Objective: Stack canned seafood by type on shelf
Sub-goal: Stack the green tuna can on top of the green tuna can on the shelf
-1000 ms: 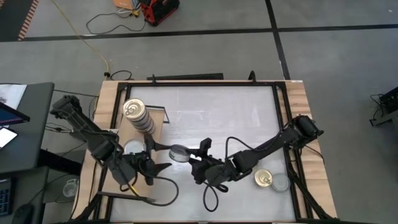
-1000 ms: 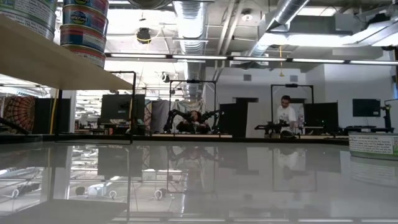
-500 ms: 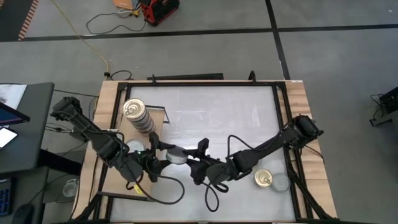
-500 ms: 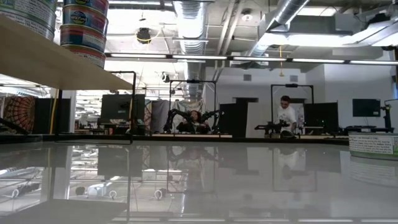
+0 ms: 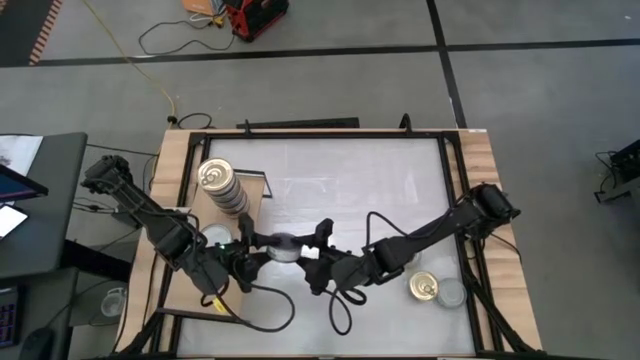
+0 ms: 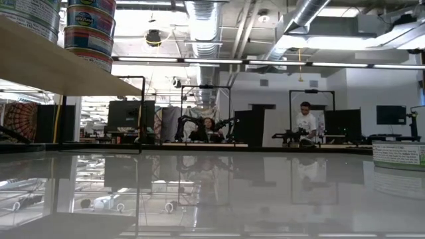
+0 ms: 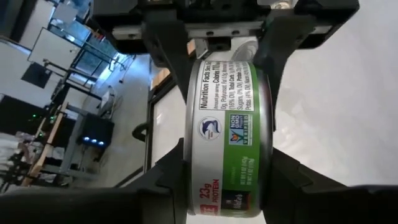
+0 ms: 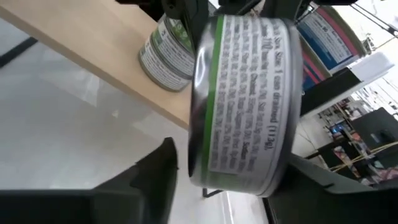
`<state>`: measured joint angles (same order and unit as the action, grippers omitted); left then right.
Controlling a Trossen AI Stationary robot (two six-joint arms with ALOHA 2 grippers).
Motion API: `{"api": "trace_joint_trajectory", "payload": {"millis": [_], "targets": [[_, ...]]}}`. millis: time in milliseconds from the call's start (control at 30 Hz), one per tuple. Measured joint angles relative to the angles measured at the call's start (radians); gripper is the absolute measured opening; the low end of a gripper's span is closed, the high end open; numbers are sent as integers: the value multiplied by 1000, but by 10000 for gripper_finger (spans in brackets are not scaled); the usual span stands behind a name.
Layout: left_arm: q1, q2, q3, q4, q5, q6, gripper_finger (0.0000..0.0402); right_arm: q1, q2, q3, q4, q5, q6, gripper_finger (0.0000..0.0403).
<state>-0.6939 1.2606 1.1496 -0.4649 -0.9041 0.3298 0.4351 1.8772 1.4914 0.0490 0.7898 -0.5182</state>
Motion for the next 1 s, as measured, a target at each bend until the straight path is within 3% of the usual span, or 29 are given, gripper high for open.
{"api": "trace_joint_trajectory", "payload": {"millis": [133,333,633,833,1000], "targets": [[-35,-6,0,-17,-55,0,129,10,-22,10,-2,-2,-28,313],[-189,-67,52,-205,-90,-118,134,46,-65,26,13,-3,-29,367],[-394,-180,82,-440,-77,-396,138,12,0,24,97,-88,-5,364],[-486,-249,82,-577,-70,-517,139,-22,55,25,318,-336,54,356],[-520,-281,82,-666,-43,-592,140,-53,117,51,418,-402,-17,356]]}}
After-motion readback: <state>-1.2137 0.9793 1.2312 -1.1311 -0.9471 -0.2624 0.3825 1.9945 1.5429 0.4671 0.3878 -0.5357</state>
